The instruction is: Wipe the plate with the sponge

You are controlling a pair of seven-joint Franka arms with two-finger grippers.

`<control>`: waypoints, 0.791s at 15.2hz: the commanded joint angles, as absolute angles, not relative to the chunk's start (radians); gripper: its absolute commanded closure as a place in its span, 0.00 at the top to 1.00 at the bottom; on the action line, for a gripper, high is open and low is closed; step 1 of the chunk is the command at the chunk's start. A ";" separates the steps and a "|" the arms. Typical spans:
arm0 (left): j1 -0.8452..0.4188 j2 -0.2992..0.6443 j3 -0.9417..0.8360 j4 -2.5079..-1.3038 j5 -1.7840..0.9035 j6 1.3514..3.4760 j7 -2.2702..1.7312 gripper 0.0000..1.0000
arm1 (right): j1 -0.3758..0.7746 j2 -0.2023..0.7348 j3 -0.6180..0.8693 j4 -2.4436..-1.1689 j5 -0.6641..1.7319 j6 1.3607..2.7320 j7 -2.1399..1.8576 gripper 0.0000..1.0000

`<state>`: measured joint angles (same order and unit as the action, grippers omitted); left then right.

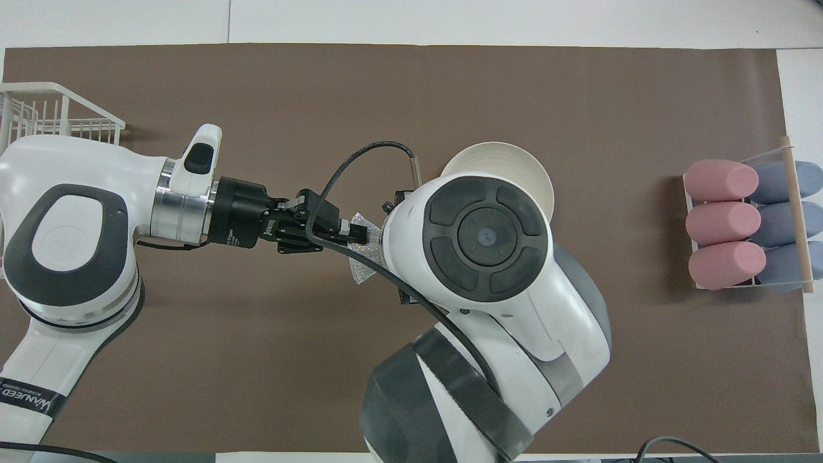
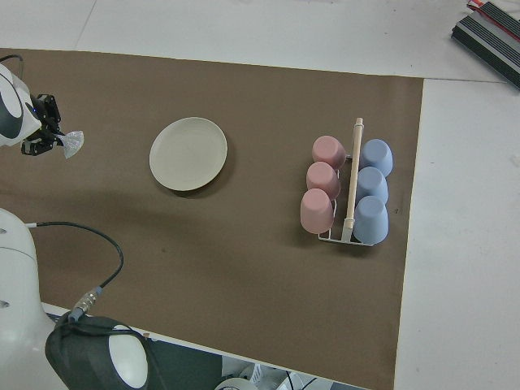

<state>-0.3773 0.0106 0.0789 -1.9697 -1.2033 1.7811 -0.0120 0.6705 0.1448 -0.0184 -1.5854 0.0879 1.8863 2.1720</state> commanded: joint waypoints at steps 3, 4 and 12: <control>-0.379 0.005 0.089 -1.976 -1.218 1.769 -0.035 0.00 | 0.664 0.149 -0.014 -1.568 0.069 1.871 2.163 0.41; -0.377 0.003 0.089 -1.976 -1.216 1.767 -0.037 0.00 | 0.666 0.149 -0.014 -1.572 0.069 1.873 2.169 0.99; -0.308 0.009 0.101 -1.960 -1.067 1.775 -0.043 0.00 | 0.565 0.085 -0.021 -1.594 0.078 1.830 1.805 1.00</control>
<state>-0.3403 0.0106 0.1012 -1.9677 -1.1315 1.7763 -0.0298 0.6157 0.1240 -0.0268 -1.5786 0.0878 1.8692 1.9432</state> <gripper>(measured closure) 0.965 0.035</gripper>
